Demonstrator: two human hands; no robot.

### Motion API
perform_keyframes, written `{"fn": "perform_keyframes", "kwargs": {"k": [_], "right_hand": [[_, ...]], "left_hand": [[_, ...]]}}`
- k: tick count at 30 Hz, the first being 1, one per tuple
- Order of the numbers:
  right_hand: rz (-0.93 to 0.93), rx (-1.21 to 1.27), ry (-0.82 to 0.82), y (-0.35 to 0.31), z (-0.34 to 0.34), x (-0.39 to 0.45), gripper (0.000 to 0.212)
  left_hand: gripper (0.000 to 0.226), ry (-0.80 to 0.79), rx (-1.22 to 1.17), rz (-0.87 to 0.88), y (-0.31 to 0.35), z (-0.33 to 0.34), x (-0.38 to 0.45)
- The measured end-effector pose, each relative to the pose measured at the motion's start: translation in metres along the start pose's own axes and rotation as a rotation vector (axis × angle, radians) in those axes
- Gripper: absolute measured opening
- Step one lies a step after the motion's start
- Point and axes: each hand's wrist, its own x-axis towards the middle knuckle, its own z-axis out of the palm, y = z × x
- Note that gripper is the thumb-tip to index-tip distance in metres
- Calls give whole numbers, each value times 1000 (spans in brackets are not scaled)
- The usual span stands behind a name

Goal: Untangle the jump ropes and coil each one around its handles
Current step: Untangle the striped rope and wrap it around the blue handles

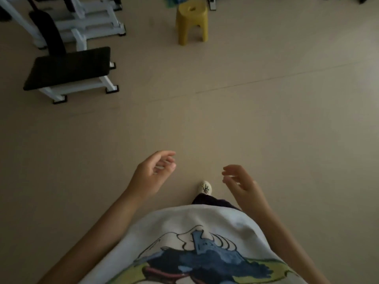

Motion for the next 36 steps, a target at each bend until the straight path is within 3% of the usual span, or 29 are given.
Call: {"fn": "perform_keyframes", "kwargs": {"k": [2,5,13,19,29,33,36], "right_hand": [[-22,-15,-7,-28,-24,61,19],[-81,-51,-23,-73,-47,151,19],[-202,-118,-127,-172,-64,409,23],[-135,-137,-125,-244,-95,571,22],[-1,-43,-16,-296,-169,830,21],[-18,-30,-32,-336,-197,960,19],[-57,-47,-60,-386,-211,1054,20]], "left_hand": [[21,-20,0,-15,19,-1,49],[24,-17,19,-39,37,-9,119],[19,102,-79,-138,57,-53,338],[25,65,-106,-139,129,-105,530],[26,-1,-68,58,256,-159,858],[36,35,-43,15,293,-185,971],[24,66,-63,-44,319,-207,1043]]}}
